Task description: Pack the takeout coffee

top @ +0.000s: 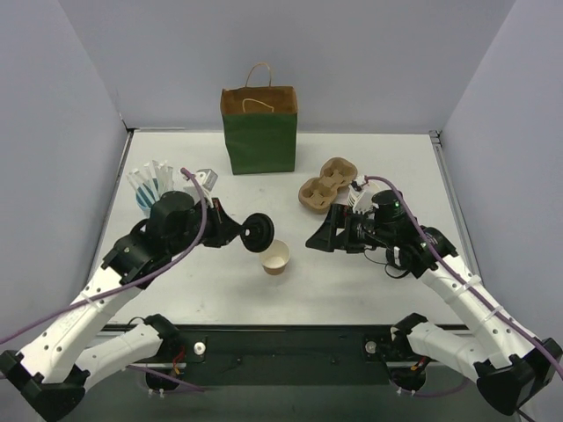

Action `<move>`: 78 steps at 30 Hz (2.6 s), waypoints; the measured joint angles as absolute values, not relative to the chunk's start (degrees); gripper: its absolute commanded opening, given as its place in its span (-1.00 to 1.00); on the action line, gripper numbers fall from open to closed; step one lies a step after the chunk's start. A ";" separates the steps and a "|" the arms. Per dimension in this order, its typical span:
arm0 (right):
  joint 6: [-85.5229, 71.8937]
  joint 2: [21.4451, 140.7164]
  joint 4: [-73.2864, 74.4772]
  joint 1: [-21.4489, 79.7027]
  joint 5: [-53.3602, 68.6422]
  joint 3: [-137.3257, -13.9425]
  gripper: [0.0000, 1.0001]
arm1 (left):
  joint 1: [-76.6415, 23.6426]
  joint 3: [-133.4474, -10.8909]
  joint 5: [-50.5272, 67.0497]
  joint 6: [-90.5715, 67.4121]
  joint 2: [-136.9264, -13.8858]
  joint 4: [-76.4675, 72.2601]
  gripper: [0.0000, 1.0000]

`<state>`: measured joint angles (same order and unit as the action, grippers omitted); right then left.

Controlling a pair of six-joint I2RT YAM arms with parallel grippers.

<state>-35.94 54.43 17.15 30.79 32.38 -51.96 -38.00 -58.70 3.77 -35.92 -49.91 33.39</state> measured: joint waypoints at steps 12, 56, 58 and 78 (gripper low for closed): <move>-27.75 52.82 28.69 30.79 19.46 -51.96 0.65 | -44.60 -66.54 -7.66 -31.97 -67.31 47.37 -1.00; -27.79 54.04 26.74 31.99 18.35 -50.65 0.65 | -47.97 -71.18 -11.55 -31.59 -85.58 45.76 -1.00; -27.79 54.24 26.74 31.99 18.35 -50.65 0.64 | -47.97 -70.89 -11.51 -31.48 -85.58 45.60 -1.00; -27.77 54.28 26.76 32.34 18.35 -50.65 0.64 | -47.97 -70.35 -11.29 -31.20 -86.72 44.25 -0.90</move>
